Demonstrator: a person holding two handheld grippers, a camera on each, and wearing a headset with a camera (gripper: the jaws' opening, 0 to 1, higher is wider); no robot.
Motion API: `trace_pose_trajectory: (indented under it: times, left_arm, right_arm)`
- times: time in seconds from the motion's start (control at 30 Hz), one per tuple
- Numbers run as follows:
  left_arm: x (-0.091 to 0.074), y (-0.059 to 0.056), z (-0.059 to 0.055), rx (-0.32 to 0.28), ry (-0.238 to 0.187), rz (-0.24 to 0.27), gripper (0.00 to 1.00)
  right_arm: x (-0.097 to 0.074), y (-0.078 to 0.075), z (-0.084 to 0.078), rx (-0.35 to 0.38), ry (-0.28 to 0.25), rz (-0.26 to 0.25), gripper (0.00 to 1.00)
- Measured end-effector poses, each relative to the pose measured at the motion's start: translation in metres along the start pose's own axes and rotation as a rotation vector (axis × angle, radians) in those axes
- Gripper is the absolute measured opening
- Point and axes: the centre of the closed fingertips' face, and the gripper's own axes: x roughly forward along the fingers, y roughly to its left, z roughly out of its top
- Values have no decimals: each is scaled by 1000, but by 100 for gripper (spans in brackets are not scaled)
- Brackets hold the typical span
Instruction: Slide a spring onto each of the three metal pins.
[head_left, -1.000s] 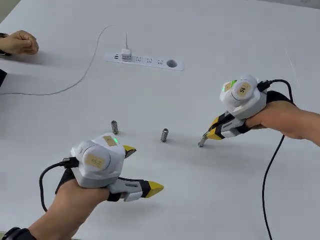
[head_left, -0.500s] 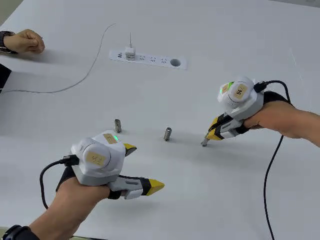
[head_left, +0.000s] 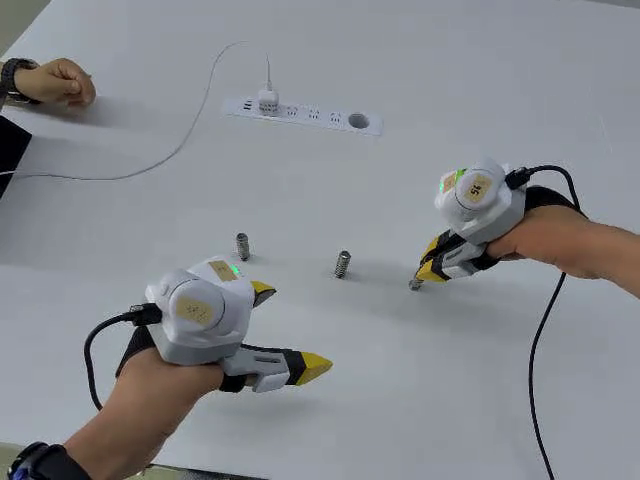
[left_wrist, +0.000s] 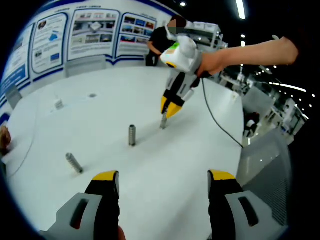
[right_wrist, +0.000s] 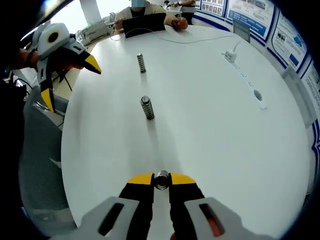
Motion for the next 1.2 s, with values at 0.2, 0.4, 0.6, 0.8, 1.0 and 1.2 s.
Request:
trace_pose_trajectory:
  times: [0.2,0.4,0.6,0.8,1.0,1.2]
  left_arm:
    - [-1,1,-1,-6,1,1,74]
    - [-2,3,-2,-8,1,4,74]
    - [-3,5,-2,-11,-1,9,74]
    - [-4,6,-3,-13,0,13,74]
    - [-6,7,-3,-14,0,17,74]
    - [-7,7,-3,-13,-1,17,74]
  right_arm:
    - [5,0,-2,8,3,4,13]
    - [10,1,-4,10,7,6,13]
    - [14,2,-6,1,16,9,13]
    - [18,2,-7,1,19,11,13]
    - [19,2,-7,5,18,13,14]
    - [15,5,-8,26,1,10,21]
